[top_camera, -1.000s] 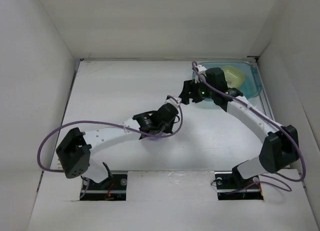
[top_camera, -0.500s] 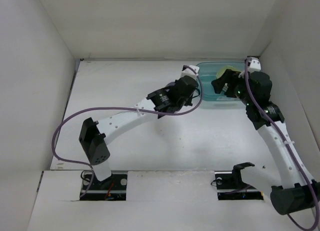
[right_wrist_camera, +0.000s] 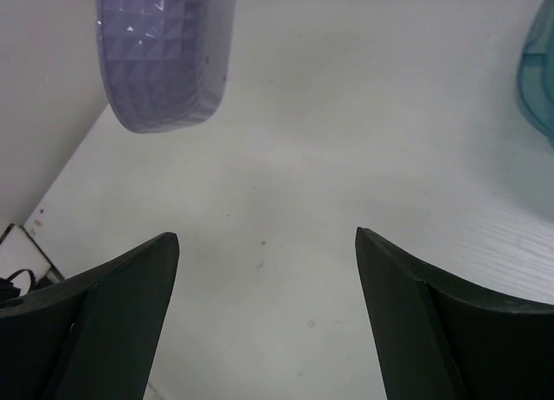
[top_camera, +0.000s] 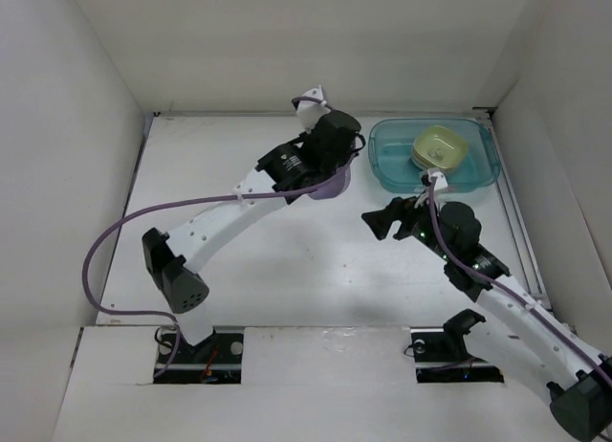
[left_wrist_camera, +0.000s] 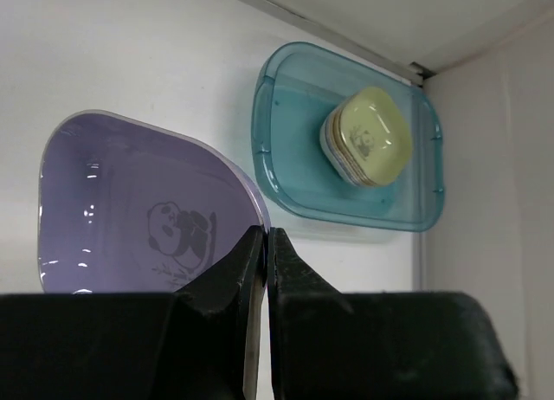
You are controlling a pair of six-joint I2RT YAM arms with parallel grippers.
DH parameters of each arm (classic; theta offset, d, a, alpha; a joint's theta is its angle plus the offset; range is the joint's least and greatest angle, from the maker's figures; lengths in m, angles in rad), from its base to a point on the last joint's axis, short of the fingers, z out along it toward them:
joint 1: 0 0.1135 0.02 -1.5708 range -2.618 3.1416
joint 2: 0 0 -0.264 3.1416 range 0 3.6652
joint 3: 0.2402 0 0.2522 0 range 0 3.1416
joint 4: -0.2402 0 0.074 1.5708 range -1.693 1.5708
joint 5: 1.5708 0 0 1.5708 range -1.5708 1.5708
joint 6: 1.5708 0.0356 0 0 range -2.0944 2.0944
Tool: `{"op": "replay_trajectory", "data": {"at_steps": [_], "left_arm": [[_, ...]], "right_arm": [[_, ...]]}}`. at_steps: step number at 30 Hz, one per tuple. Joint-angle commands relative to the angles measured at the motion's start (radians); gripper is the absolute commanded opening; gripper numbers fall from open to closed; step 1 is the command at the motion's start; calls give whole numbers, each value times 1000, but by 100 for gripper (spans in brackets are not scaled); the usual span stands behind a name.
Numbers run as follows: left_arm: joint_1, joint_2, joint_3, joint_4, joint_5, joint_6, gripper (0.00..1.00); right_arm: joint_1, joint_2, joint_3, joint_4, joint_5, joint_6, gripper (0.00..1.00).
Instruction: Place the plates into the plastic bin on the countertop
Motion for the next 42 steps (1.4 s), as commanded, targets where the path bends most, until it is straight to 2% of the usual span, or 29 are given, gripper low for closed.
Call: {"op": "replay_trajectory", "data": {"at_steps": [1,5,8,12,19,22,23,26,28,29,30,33,36,37,38,39,41,42], "left_arm": [[15,-135,-90,102,35,-201,0],[41,-172,-148,111,66,-272,0],[50,-187,-196,122,66,-305,0],[72,-210,-228,131,66,-305,0],[84,-238,-277,165,106,-305,0],[84,-261,-277,165,106,-305,0],[84,-261,-288,165,106,-305,0],[84,-281,-297,147,106,-295,0],[84,-290,-297,147,97,-295,0],[95,-290,-306,147,97,-295,0],[95,-299,-306,147,97,-295,0],[113,-299,-306,147,107,-286,0],[123,-290,-306,167,136,-250,2],[123,-290,-306,189,153,-237,10],[123,-290,-306,190,164,-222,39],[123,-290,-306,200,164,-213,61],[123,-290,-297,222,198,-174,99],[123,-290,-297,231,207,-161,99]], "right_arm": [[77,22,-12,324,52,17,89],[145,88,-21,462,98,-1,89],[172,195,17,545,89,-10,89],[243,300,76,589,80,-39,89],[296,432,151,636,201,-39,87],[320,463,194,636,308,-62,76],[330,472,194,636,354,-62,67],[342,481,214,636,433,-62,60],[343,501,223,636,459,-62,48],[343,501,234,625,459,-62,33],[353,510,234,625,459,-62,23],[367,519,234,614,473,-72,0],[387,519,243,614,491,-72,0],[387,519,243,614,491,-72,0],[396,519,243,603,503,-72,0],[396,519,257,582,503,-72,0],[396,532,281,553,551,-72,0],[396,542,290,539,565,-72,0]]}}
